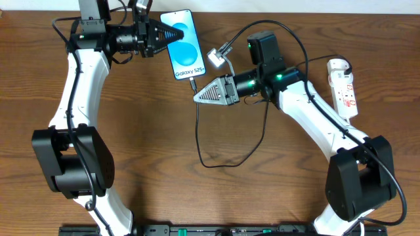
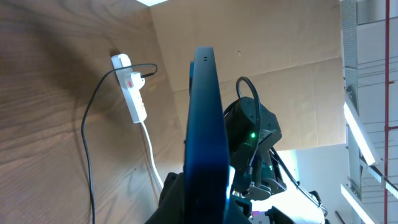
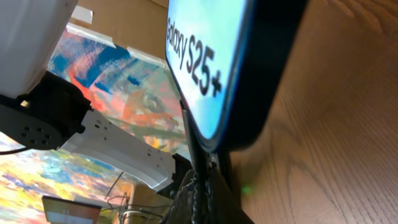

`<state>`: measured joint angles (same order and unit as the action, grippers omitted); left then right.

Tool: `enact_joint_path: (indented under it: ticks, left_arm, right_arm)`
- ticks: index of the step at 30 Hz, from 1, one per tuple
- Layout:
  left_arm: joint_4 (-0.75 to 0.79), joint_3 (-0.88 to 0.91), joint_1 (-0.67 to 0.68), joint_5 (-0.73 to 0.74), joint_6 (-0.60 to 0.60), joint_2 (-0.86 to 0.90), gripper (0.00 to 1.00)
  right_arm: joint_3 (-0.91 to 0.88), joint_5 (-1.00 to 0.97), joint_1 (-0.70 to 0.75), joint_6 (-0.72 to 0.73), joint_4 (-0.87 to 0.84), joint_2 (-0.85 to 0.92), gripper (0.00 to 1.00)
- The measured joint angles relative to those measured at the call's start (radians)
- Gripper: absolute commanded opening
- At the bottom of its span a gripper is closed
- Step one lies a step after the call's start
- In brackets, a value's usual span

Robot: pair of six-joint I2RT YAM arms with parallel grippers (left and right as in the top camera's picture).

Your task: Plug charger to phone and switch on socket

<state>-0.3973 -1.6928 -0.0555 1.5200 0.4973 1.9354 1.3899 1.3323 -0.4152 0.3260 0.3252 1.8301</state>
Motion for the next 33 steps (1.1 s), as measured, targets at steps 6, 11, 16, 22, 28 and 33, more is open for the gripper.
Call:
enact_joint_path:
  ticks: [6, 11, 16, 22, 28, 33]
  left_arm:
    - [0.002, 0.0, -0.002, 0.0, 0.0, 0.0, 0.07]
    - [0.003, 0.0, -0.003, -0.003, 0.0, 0.0, 0.07]
    - [0.004, 0.0, -0.003, -0.003, 0.0, 0.0, 0.07]
    - [0.004, 0.0, -0.003, -0.003, 0.0, 0.0, 0.07]
    - [0.005, 0.0, -0.005, -0.004, 0.0, 0.0, 0.07]
    - [0.005, 0.0, -0.007, -0.005, -0.001, 0.0, 0.08]
  right_arm:
    - [-0.003, 0.0, 0.001, 0.023, -0.044, 0.0, 0.01]
    - [-0.005, 0.004, 0.001, 0.061, -0.089, 0.0, 0.01]
    - [-0.005, 0.005, 0.001, 0.077, -0.093, 0.0, 0.01]
    - [-0.006, 0.002, -0.005, 0.093, -0.114, 0.0, 0.01]
    - [-0.007, 0.002, -0.008, 0.116, -0.145, 0.0, 0.01]
    - [-0.01, -0.002, -0.008, 0.139, -0.167, 0.0, 0.01]
